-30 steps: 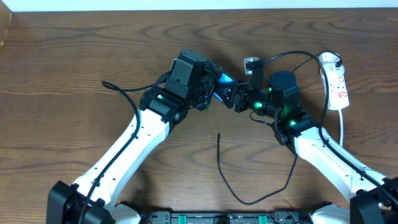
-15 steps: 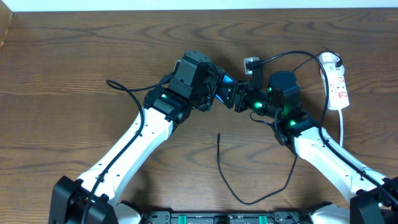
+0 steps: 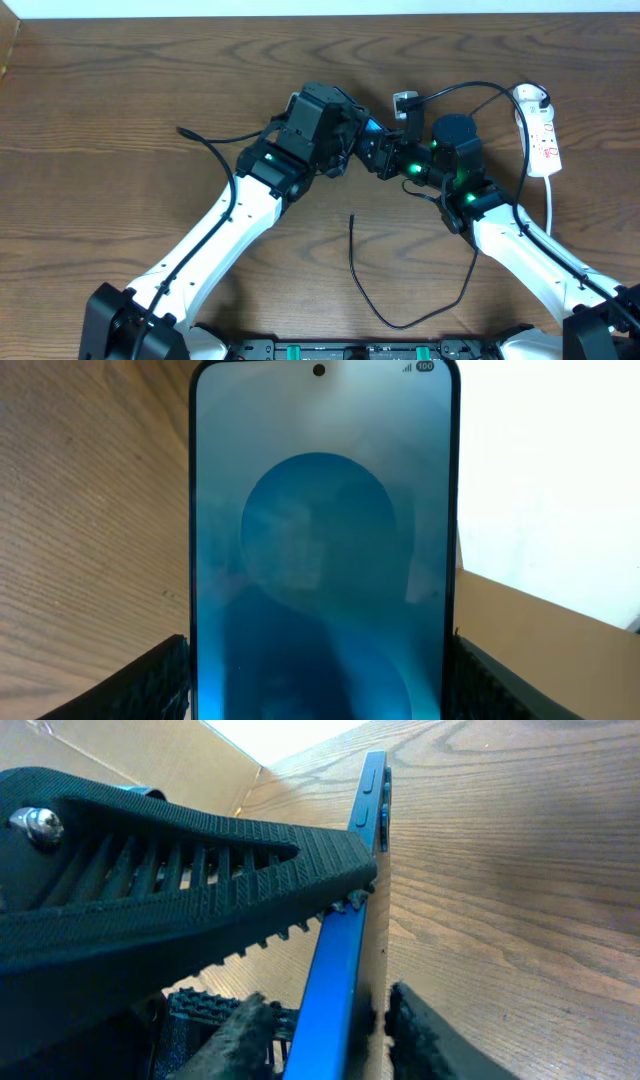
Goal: Plug charger to phone and switch on socket
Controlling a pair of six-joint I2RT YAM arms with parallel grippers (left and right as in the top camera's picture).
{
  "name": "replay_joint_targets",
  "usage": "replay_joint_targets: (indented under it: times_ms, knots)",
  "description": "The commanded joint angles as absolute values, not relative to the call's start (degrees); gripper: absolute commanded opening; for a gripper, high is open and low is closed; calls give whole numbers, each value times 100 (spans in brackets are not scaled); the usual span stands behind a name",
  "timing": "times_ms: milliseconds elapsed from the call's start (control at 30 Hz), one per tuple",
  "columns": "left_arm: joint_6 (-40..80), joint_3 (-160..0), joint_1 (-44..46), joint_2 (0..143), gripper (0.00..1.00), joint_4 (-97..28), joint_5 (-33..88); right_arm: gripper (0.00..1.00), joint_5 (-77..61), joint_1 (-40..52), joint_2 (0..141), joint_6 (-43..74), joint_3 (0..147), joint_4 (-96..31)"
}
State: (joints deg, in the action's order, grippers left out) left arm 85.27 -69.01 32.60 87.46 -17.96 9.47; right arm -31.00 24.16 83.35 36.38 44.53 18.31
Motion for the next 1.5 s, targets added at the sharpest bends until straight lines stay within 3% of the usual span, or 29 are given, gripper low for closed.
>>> replay_joint_targets:
  times_ms: [0,167,267,333,367,400,433,733,867,1067,1467]
  knots:
    - [8407,-6921,3347,8724,7,-1745,803,26,-3033,2456,8318,3616,4532,1841]
    - [8407,-6921,3356,8724,7,-1745,786,1,-3033,2453,8318,3618,4532,1850]
    - [8407,-6921,3356,8724,8,-1745,786,1,-3033,2453,8318,3618,4532,1881]
    - [8390,-6921,3356,8724,25,-1745,786,1,-3013,2434,8318,3616,4532,1920]
    - [8307,-6923,3356,8724,41,-1743,786,1,-2989,2423,8318,3616,4532,1933]
    - [8193,-6923,3356,8722,71,-1743,788,1,-2921,2394,8318,3616,4532,1935]
    - [8058,-6923,3356,8720,89,-1743,788,1,-2838,2359,8318,3612,4532,1931]
    - [7822,-6923,3157,8289,89,-1745,810,1,-2558,1719,8318,3712,4532,1931]
    - [7824,-6923,2976,8101,90,-1743,808,1,-2574,1487,8318,4536,4532,1931]
    - [7819,-6923,2655,8040,90,-1747,812,1,-3623,1315,8318,7537,4532,2226]
    - [7824,-6923,2563,8040,90,-1455,1310,1,-4842,1323,8315,10254,4532,3562]
